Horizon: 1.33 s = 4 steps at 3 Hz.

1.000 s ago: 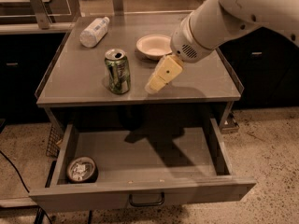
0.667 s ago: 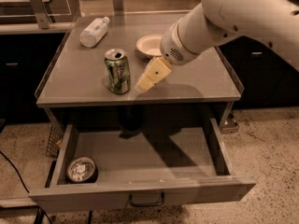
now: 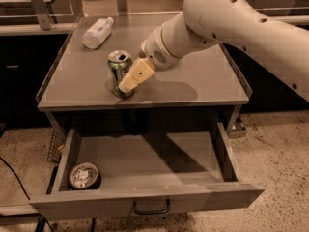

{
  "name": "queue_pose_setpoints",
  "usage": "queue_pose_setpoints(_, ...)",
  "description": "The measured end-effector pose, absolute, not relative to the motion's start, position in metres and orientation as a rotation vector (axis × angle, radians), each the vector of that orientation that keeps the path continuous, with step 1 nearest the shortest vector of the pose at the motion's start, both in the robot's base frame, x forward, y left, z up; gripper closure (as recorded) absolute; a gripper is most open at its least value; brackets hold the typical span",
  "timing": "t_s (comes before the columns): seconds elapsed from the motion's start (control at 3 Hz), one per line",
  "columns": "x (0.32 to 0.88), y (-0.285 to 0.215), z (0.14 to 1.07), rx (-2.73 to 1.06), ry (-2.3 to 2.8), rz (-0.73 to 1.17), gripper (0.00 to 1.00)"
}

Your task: Place green can into top drawer

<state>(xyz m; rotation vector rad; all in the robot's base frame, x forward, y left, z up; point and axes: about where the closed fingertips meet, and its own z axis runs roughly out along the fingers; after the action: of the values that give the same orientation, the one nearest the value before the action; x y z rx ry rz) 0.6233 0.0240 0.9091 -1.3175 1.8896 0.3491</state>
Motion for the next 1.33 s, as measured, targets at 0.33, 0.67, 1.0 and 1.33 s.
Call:
queue_pose_setpoints(0.33,0.623,0.024,0.909,-1.318,1.890,0.350,0.00)
queue_pose_setpoints(0.67,0.618,0.032,0.898,-1.332,1.898,0.395,0.00)
queue_pose_setpoints(1.0,0.615,0.043,0.885,-1.330,1.898,0.457,0.00)
queue_pose_setpoints(1.33,0.616,0.056,0.876,-1.294,1.880,0.536,0.00)
